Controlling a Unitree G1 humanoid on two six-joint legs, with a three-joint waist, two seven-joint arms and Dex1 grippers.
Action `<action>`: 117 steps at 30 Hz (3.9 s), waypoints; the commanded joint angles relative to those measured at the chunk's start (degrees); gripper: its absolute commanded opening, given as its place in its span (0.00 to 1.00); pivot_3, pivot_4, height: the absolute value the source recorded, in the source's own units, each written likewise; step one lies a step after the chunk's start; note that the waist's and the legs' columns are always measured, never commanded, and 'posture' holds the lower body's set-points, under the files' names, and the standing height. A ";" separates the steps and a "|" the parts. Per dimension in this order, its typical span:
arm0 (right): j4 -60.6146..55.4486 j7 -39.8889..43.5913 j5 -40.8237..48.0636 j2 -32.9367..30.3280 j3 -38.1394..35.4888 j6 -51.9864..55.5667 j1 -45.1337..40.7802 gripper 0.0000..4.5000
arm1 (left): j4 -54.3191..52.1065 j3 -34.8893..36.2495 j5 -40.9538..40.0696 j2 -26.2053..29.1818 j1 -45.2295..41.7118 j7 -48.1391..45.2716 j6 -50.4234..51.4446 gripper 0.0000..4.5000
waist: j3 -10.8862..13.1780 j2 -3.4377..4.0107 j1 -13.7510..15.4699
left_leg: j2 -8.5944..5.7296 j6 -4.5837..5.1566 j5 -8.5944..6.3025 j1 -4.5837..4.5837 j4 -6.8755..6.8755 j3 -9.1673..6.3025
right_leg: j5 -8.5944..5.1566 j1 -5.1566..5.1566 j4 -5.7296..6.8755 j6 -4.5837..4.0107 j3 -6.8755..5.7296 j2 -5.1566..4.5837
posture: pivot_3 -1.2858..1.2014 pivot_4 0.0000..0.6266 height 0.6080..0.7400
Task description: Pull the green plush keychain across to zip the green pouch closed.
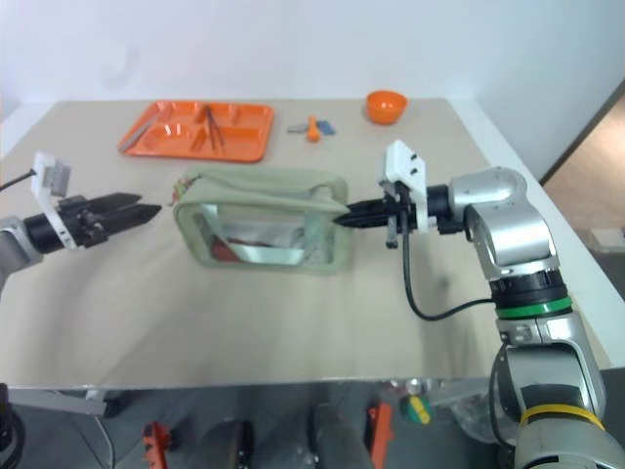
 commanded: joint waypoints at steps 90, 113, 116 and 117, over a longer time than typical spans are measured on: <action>-7.85 -5.28 3.19 -0.90 -2.89 2.41 2.04 0.00 | -7.52 -9.80 10.12 -1.14 -24.15 -14.22 -5.63 0.99 | -0.01 -0.02 0.49 | 0.01 0.00 0.00 0.03 0.05 0.04 | 0.02 0.02 0.02 0.05 0.11 0.08 | 0.52 0.24 1.00; -7.61 -4.52 3.08 -0.12 -2.41 2.51 1.88 0.00 | -24.55 4.25 -2.26 9.35 6.79 -12.96 6.22 0.99 | -0.01 -0.01 0.08 | 0.06 0.02 -0.01 0.05 0.05 0.03 | 0.00 0.00 0.04 0.01 0.06 0.07 | 0.52 0.24 1.00; -7.36 -4.40 3.01 -0.04 -2.34 2.39 1.56 0.00 | -24.97 2.58 -2.30 8.09 7.01 -11.70 5.89 0.99 | -0.01 -0.01 0.10 | 0.06 0.02 -0.01 0.05 0.05 0.03 | 0.00 0.01 0.04 0.01 0.06 0.07 | 0.52 0.24 1.00; -7.36 -4.40 3.00 -0.03 -2.35 2.38 1.54 0.00 | -24.84 2.19 -2.18 7.82 6.80 -11.45 5.75 0.99 | -0.01 -0.01 0.08 | 0.06 0.02 -0.01 0.05 0.05 0.03 | 0.00 0.01 0.04 0.00 0.07 0.08 | 0.52 0.24 1.00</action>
